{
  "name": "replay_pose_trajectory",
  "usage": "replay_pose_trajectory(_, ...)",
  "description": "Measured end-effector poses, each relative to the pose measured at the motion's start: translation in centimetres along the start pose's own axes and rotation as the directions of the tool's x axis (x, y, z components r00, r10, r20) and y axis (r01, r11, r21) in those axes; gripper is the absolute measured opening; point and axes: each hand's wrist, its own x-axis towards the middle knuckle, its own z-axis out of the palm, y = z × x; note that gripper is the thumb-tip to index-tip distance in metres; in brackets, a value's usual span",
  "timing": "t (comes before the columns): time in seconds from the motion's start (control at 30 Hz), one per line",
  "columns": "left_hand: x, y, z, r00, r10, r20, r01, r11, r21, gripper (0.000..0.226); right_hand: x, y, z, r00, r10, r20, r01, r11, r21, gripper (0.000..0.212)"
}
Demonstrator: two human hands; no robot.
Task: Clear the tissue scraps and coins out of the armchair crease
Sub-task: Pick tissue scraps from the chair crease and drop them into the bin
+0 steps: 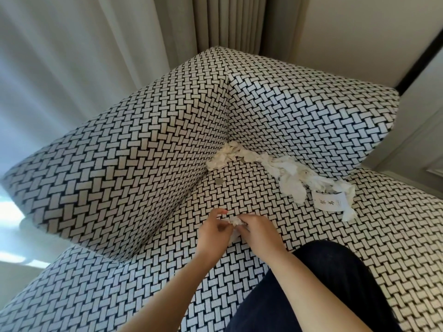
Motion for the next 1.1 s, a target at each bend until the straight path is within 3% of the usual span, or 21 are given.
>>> replay_pose_trajectory(0.07,-0.6,-0.4,-0.2,1.0,-0.003,0.001,0.003,1.0,0.006,0.036,-0.1,-0.2,0.0,0.998,0.06,-0.026,-0.059,0.998,0.017,0.018)
replay_pose_trajectory(0.17,-1.3,-1.2,0.0,0.998,0.053,0.014,-0.055,0.98,0.19,0.042,-0.5,-0.6,-0.2,0.992,0.116,-0.054,-0.115,0.993,0.03,0.019)
replay_pose_trajectory(0.33,-2.1,-1.1,0.3,0.994,0.111,0.001,-0.104,0.929,0.354,0.019,-1.4,-0.9,-1.3,0.979,0.167,-0.12,-0.153,0.981,0.115,0.019)
replay_pose_trajectory(0.4,-2.2,-0.4,-0.1,0.993,0.114,0.006,-0.109,0.925,0.363,0.012,-1.6,-1.0,-1.9,0.977,0.166,-0.132,-0.143,0.976,0.164,0.018)
replay_pose_trajectory(0.6,-2.4,4.5,-0.3,0.97,0.235,0.068,-0.244,0.945,0.217,0.018,-3.6,-1.7,-6.8,0.925,0.233,-0.301,-0.065,0.875,0.479,0.009)
replay_pose_trajectory(0.77,-1.4,7.0,1.4,0.947,0.293,0.132,-0.319,0.91,0.265,0.035,-7.2,0.6,-13.2,0.853,0.317,-0.413,-0.058,0.846,0.53,0.012)
replay_pose_trajectory(0.83,-0.7,6.4,2.3,0.953,0.26,0.158,-0.303,0.866,0.398,0.039,-9.3,2.7,-15.5,0.801,0.399,-0.445,-0.092,0.818,0.567,0.009)
replay_pose_trajectory(0.93,-0.5,4.3,3.0,0.985,0.124,0.117,-0.17,0.783,0.599,0.048,-12.6,5.8,-17.7,0.715,0.518,-0.469,-0.17,0.78,0.602,0.021)
replay_pose_trajectory(1.0,-1.2,2.6,3.3,0.996,0.046,0.08,-0.09,0.676,0.731,0.056,-14.5,7.2,-18.3,0.663,0.563,-0.494,-0.17,0.756,0.632,0.024)
replay_pose_trajectory(1.1,-2.5,0.6,3.5,0.999,0.018,0.04,-0.043,0.607,0.793,0.059,-15.1,7.8,-17.8,0.651,0.58,-0.49,-0.162,0.737,0.656,0.023)
